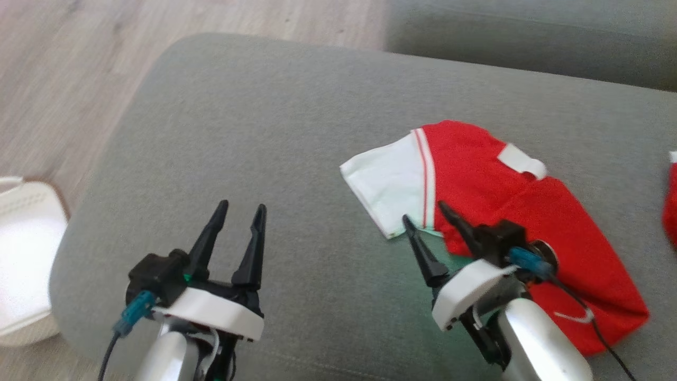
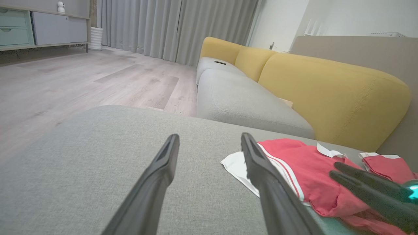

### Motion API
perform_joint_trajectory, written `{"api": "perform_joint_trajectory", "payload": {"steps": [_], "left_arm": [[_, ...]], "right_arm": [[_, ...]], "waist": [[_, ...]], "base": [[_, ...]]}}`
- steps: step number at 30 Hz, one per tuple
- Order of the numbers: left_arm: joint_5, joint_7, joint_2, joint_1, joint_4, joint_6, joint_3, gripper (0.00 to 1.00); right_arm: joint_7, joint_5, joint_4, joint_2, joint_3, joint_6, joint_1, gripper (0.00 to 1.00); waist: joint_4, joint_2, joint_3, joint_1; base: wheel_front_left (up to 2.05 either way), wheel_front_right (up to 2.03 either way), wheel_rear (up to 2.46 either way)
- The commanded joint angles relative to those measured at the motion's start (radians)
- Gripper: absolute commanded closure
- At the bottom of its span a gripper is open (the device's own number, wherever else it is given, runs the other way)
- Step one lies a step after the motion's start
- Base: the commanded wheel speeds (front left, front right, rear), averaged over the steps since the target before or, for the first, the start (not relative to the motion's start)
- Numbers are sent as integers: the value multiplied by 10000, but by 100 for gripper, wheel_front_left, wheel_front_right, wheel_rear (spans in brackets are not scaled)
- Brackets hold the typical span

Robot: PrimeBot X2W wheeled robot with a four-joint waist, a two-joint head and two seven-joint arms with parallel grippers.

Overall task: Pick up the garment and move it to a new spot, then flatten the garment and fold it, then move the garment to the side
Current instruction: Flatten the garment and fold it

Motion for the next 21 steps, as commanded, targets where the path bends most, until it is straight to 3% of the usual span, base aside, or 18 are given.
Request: {"api": "perform_joint_trajectory", "payload": {"steps": [1,10,19,20,21], "left_arm": [[47,-60,-7,-574,-275,-41,222,0],[-180,-60,-70,-837,-95,-103,-53,0],[-527,-61,-74,-955,-125,-112,-301,0],[-542,-61,-74,-963,-130,-112,-299,0],[-550,-61,-74,-969,-131,-112,-291,0]], "right_arm": [[84,-38,-72,-101,340,65,-534,0],[497,-154,2624,-482,1171,65,-1904,0],[586,-230,4846,-526,1209,65,-2844,0],[627,-233,5049,-512,1212,65,-2914,8],[633,-226,5215,-489,1231,65,-2981,65]], "waist": [[369,0,273,0],[1336,0,690,0],[1721,0,928,0],[1722,0,938,0],[1712,0,939,0]], "base": [[0,0,0],[0,0,0],[0,0,0],[0,0,0],[0,0,0]]}}
